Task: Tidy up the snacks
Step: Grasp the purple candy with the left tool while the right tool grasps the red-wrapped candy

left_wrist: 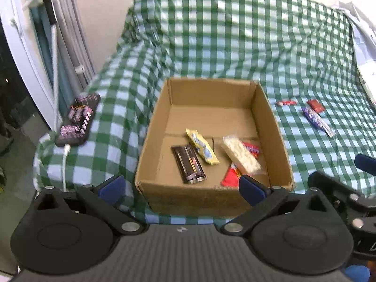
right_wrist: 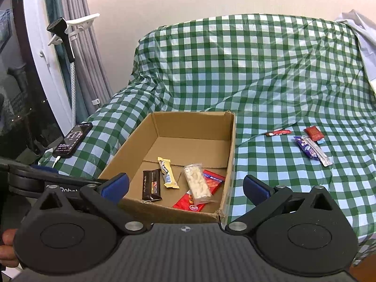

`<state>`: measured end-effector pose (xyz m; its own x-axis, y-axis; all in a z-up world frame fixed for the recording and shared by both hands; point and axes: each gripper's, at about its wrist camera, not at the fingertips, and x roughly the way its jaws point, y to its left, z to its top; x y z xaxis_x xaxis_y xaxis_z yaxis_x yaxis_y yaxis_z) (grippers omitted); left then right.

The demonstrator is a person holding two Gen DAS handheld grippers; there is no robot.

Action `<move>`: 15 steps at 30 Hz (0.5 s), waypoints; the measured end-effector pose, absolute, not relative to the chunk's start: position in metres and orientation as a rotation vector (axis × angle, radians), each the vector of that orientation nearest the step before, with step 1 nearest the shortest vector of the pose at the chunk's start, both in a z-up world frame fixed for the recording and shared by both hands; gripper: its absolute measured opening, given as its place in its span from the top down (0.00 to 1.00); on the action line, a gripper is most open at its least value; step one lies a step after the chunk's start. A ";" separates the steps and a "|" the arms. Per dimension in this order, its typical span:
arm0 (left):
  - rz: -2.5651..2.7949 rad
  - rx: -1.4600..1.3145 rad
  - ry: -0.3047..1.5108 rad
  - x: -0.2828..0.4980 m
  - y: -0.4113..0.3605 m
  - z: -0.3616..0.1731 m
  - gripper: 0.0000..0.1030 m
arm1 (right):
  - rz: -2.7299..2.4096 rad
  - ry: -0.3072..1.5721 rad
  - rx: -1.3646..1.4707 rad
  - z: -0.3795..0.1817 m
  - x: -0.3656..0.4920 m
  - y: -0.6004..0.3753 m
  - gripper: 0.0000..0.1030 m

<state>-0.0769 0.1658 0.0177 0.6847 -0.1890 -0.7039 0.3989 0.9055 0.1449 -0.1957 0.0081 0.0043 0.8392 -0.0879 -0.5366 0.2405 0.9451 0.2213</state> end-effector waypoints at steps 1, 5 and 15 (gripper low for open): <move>-0.321 0.301 0.722 -0.079 0.165 0.020 0.00 | -0.175 0.547 0.286 0.005 -0.197 0.009 0.01; -0.319 0.284 0.695 -0.082 0.161 0.029 0.00 | -0.172 0.539 0.282 0.006 -0.198 0.007 0.01; -0.457 0.298 0.797 -0.068 0.102 0.034 0.00 | -0.270 0.481 0.343 0.004 -0.219 -0.050 0.01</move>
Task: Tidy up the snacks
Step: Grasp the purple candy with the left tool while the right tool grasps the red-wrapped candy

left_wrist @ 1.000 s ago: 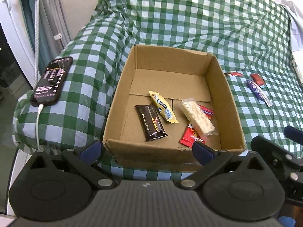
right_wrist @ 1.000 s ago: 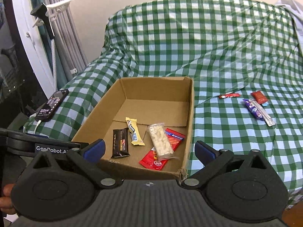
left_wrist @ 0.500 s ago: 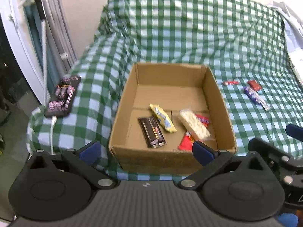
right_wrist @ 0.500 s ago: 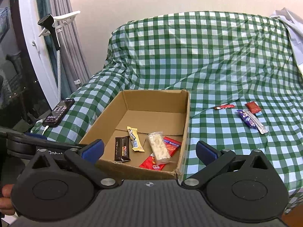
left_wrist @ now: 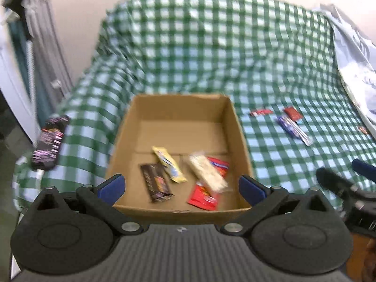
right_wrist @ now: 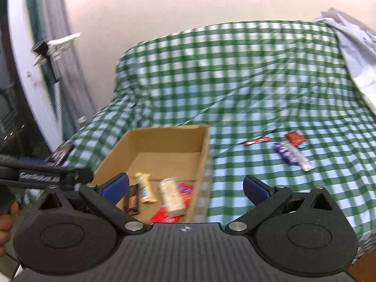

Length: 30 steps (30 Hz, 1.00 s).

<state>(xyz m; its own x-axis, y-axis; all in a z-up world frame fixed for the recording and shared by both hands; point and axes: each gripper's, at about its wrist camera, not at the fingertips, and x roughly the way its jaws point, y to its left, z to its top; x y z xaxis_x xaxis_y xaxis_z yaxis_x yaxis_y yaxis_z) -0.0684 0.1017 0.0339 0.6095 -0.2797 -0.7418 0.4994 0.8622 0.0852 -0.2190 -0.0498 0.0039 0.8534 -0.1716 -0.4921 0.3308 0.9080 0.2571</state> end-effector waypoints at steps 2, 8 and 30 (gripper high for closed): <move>-0.475 0.311 0.838 -0.061 0.079 0.031 0.00 | -0.321 0.462 0.359 0.001 -0.225 -0.074 0.01; -0.512 0.439 0.811 -0.042 -0.018 0.019 0.00 | -0.541 0.420 0.393 -0.012 -0.247 -0.176 0.01; -0.551 0.455 1.122 0.097 -0.357 -0.192 0.00 | -1.313 0.350 0.643 -0.213 -0.260 -0.616 0.01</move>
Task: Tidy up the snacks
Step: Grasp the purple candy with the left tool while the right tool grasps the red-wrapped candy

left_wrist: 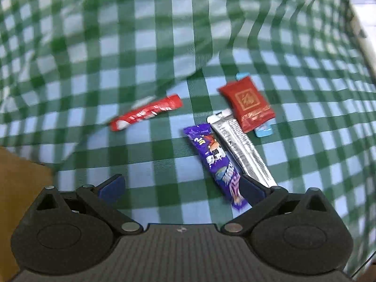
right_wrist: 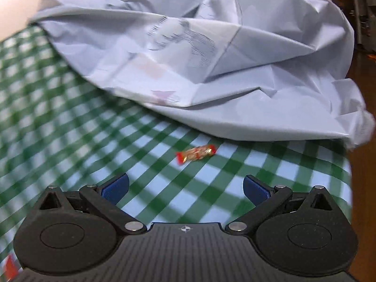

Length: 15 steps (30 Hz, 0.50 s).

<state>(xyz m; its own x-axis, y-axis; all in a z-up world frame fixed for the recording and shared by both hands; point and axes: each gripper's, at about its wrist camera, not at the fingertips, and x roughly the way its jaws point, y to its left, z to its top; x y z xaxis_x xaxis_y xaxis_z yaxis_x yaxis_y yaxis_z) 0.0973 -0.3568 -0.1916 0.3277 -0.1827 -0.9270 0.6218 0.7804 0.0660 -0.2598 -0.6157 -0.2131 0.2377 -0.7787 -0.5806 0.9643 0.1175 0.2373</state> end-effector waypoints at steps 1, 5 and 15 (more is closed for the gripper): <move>-0.547 0.450 1.136 0.101 -0.362 -0.201 0.00 | -1.325 0.350 0.635 -0.222 -0.255 -0.629 0.01; -0.564 0.469 1.160 0.107 -0.372 -0.228 0.00 | -1.372 0.408 0.626 -0.259 -0.233 -0.679 0.01; -0.598 0.472 1.150 0.112 -0.367 -0.243 0.10 | -1.402 0.509 0.518 -0.291 -0.211 -0.734 0.20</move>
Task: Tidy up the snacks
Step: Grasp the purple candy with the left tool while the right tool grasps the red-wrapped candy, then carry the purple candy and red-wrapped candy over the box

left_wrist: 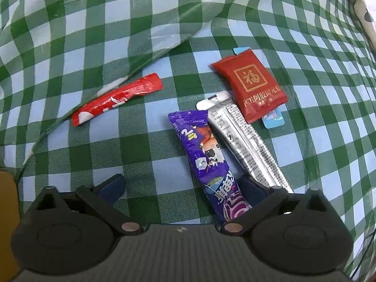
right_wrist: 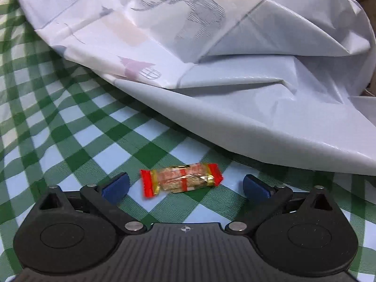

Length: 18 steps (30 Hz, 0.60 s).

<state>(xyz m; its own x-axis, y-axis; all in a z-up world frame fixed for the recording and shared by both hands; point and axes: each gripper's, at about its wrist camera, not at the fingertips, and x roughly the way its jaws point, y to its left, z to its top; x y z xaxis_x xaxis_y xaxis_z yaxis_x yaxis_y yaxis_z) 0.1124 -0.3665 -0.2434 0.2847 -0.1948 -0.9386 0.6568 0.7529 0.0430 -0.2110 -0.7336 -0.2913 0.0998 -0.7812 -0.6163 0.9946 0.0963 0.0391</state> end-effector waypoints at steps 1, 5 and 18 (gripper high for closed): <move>-0.604 0.459 1.121 0.111 -0.364 -0.238 0.32 | -1.388 0.483 0.507 -0.289 -0.213 -0.730 0.37; -0.670 0.422 1.144 0.112 -0.359 -0.225 0.85 | -1.320 0.488 0.478 -0.284 -0.218 -0.713 0.48; -0.746 0.361 1.070 0.084 -0.277 -0.149 0.86 | -0.967 0.384 0.603 -0.219 -0.232 -0.535 0.49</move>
<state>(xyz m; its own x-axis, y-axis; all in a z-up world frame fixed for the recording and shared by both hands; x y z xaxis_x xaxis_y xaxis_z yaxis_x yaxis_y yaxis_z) 0.0842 -0.2766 -0.1488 0.2716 -0.3725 -0.8874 0.7035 0.7061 -0.0811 -0.2323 -0.5350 -0.2191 0.5210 -0.6479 -0.5557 0.8527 0.4252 0.3036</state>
